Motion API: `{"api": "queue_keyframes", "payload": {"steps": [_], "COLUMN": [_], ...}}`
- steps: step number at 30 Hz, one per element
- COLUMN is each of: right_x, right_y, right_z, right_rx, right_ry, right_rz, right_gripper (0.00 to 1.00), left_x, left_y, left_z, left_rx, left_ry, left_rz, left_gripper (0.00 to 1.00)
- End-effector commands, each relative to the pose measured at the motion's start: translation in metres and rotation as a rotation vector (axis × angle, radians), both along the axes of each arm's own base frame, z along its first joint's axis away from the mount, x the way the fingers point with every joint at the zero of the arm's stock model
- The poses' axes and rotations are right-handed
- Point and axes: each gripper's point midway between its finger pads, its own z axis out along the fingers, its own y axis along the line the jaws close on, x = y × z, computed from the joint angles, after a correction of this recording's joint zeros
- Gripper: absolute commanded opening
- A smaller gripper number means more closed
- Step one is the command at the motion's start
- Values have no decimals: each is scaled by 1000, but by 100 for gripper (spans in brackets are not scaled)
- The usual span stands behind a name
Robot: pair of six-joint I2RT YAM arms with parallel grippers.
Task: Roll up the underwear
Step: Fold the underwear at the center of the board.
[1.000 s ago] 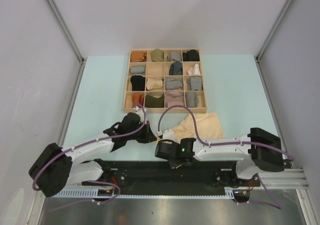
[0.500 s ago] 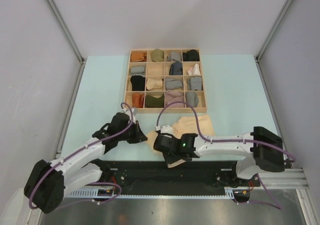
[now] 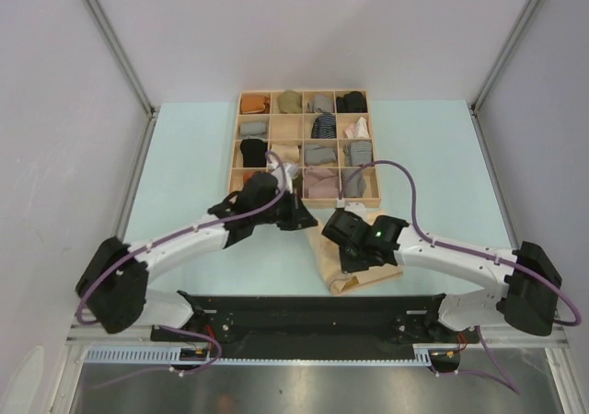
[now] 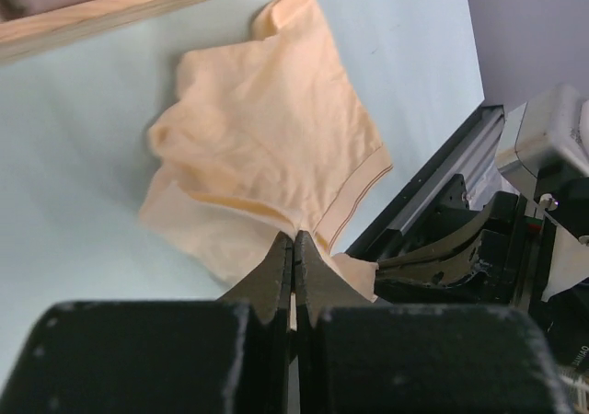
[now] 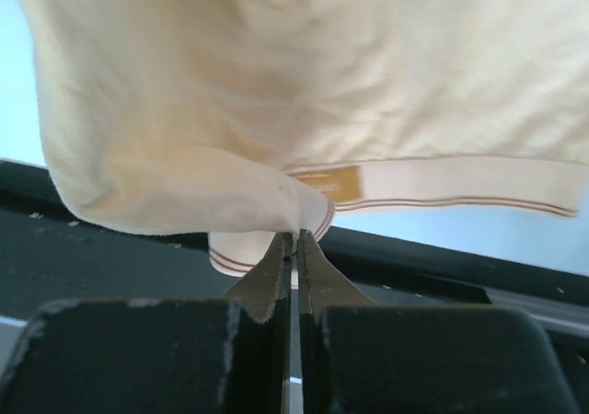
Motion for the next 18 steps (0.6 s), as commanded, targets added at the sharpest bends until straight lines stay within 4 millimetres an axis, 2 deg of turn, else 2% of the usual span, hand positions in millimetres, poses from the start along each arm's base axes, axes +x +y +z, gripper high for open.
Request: {"api": "queue_keyframes", "payload": {"steps": [1, 3, 9, 12, 13, 15, 16, 17, 18], "right_x": [-3, -1, -4, -1, 0, 4, 5, 6, 9], "right_y": [-41, -53, -80, -90, -94, -101, -103, -105, -103], "right_z": [-3, -4, -9, -12, -14, -15, -16, -17, -18], "right_rx": [-60, -61, -86, -89, -96, -103, -108, -111, -99], "right_ry": [41, 52, 93, 94, 95, 93, 91, 92, 90], "right_rz": [-86, -127, -217, -257, -267, -295, -293, -297, -298], "right_gripper": [0, 0, 0, 0, 0, 0, 0, 0, 0], "left_x": [13, 17, 16, 18, 19, 23, 24, 26, 27], "left_y": [-53, -74, -120, -133, -136, -142, -145, -149, -148], "left_z": [25, 21, 9, 7, -3, -1, -10, -6, -12], "left_rx": [-72, -68, -73, -72, -60, -65, -50, -53, -29], "left_ry": [-43, -35, -7, -7, 4, 1, 9, 1, 8], "left_rz": [-78, -116, -205, -223, -226, -231, -237, -245, -243], "left_gripper": [0, 0, 1, 0, 0, 0, 0, 1, 0]}}
